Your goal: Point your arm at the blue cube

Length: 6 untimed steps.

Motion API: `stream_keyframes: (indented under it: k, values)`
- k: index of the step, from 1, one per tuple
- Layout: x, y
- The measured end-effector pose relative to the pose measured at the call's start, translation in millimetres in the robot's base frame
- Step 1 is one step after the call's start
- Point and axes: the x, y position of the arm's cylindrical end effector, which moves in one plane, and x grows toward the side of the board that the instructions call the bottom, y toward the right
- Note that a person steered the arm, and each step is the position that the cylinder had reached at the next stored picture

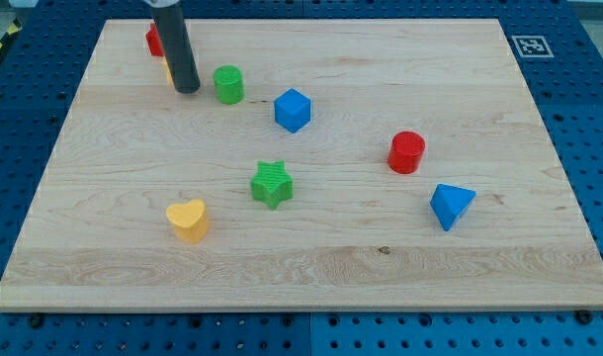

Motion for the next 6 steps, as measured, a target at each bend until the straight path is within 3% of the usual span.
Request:
stream_keyframes:
  k: [1, 3, 5, 6]
  values:
    - [-2, -26]
    - [9, -26]
    - [98, 77]
    - [96, 104]
